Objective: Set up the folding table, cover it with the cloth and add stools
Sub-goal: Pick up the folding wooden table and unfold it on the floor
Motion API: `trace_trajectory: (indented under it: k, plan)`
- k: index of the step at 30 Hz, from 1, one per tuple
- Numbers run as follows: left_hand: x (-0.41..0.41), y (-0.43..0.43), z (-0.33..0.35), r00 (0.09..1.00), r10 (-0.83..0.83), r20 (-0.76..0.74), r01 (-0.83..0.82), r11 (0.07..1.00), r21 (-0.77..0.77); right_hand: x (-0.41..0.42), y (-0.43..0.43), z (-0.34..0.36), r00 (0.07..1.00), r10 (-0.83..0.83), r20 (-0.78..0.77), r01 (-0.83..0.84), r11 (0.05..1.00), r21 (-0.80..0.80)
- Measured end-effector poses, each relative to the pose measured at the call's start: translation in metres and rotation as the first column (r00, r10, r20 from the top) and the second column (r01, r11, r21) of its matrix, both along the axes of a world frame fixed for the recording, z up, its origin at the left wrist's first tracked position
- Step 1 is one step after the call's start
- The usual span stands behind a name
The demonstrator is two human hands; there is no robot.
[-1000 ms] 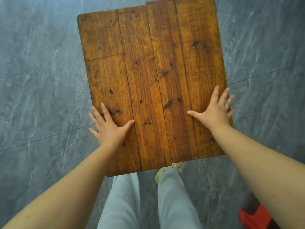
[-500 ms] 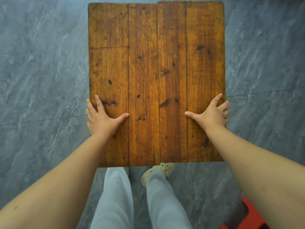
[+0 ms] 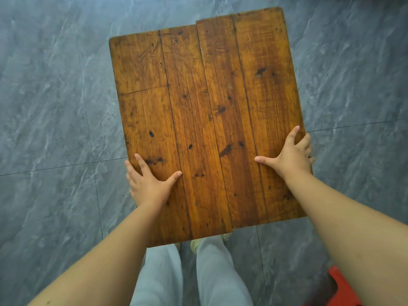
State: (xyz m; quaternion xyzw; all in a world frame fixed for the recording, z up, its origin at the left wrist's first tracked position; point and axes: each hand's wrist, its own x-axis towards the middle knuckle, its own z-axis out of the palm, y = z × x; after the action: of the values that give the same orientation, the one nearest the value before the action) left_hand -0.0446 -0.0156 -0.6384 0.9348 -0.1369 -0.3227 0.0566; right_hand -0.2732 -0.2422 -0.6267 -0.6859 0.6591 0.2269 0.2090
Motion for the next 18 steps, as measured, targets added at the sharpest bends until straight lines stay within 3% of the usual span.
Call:
trace_trajectory:
  k: [11, 18]
  plan:
    - [0.035, 0.002, 0.002, 0.989, -0.142, -0.026, 0.142, 0.990, -0.001, -0.003, 0.020, -0.003, 0.999, -0.012, -0.033, 0.012, 1.000, -0.021]
    - [0.041, -0.001, 0.003, 0.974, -0.225, -0.028, 0.227, 0.967, 0.113, 0.006, 0.020, -0.001, 0.999, -0.019, -0.049, 0.020, 0.999, 0.026]
